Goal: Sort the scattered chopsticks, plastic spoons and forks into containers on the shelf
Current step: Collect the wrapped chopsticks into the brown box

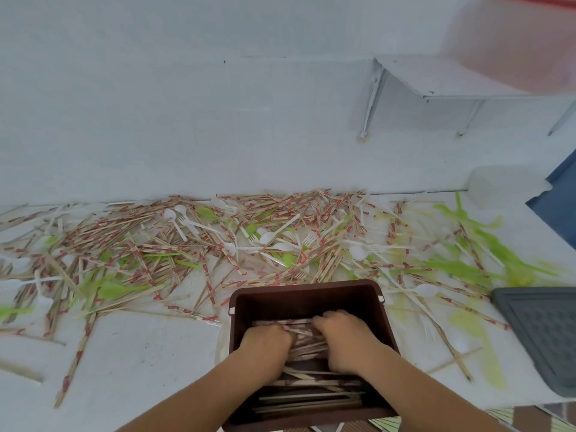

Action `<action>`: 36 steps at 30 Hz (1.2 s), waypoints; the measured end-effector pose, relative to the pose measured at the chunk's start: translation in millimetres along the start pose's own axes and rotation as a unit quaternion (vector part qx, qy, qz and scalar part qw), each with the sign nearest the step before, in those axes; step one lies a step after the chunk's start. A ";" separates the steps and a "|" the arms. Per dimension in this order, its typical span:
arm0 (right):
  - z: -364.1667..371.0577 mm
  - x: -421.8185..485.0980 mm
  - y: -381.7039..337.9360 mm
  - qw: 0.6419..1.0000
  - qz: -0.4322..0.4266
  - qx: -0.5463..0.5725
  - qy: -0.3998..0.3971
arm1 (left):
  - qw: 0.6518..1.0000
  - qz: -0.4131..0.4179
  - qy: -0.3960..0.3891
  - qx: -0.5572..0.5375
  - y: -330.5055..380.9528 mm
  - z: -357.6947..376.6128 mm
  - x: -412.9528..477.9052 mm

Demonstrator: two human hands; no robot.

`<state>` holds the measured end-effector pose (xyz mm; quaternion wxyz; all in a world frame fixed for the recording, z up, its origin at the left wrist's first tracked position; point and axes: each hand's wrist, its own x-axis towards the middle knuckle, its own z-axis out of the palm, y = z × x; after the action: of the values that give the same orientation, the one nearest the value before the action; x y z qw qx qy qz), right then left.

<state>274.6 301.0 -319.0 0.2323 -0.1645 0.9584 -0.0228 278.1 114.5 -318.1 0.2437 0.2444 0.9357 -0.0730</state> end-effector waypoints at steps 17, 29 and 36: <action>-93.5 107.9 115.2 0.993 -0.052 0.072 0.084 | 0.969 -0.014 0.083 -0.233 -99.7 -104.9 95.4; -47.4 170.7 143.8 0.964 -0.212 -0.081 0.141 | 0.990 0.025 -0.009 -0.141 -118.5 -51.6 168.3; -84.4 153.2 168.8 0.969 -0.132 0.168 0.122 | 0.954 0.029 0.053 -0.292 -141.7 -72.3 148.9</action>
<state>56.5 407.8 -331.2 0.1326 -0.2439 0.9317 -0.2342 64.3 72.6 -325.9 0.2568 0.1933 0.9201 0.2239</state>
